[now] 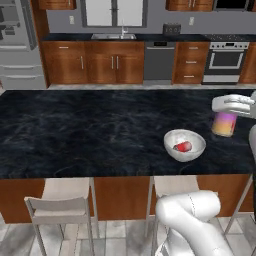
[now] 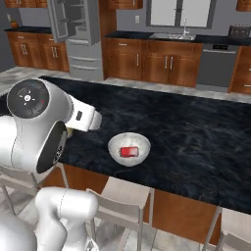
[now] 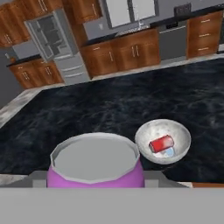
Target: Open the fridge, grab two sodas, and place both sodas inside the bowl with ice on the dining counter.
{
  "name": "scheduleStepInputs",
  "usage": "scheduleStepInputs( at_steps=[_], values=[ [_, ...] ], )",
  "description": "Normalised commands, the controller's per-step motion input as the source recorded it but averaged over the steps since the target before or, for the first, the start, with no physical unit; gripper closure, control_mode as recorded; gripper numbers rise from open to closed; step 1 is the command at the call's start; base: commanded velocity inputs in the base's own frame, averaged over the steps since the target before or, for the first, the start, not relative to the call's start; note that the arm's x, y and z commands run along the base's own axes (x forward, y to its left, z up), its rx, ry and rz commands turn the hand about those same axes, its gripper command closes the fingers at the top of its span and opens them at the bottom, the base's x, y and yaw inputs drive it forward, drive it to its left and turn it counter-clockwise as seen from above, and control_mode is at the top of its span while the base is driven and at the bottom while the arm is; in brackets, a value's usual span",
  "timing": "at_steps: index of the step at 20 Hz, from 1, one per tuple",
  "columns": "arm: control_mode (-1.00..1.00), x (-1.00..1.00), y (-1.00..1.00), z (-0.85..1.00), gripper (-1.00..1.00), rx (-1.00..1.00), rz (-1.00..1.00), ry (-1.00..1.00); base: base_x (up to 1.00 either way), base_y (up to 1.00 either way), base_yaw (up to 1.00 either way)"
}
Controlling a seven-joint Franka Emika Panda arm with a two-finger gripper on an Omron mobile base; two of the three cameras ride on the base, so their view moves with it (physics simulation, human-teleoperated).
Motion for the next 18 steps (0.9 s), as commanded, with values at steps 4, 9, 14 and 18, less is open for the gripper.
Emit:
scheduleStepInputs(
  at_steps=[4,9,14,18],
  values=[
    [-1.0,0.9,0.0,-0.44,1.0,-0.03,0.1,0.36,0.0,0.0,0.0],
    [-1.0,0.63,-0.07,-0.59,1.0,-0.03,0.21,0.22,0.0,0.0,0.0],
    [-1.0,0.23,-0.27,-0.61,1.0,-0.04,0.39,0.03,0.0,0.0,0.0],
    [-1.0,0.01,-0.29,-0.45,1.0,-0.11,0.41,-0.07,0.0,0.0,0.0]
  ],
)
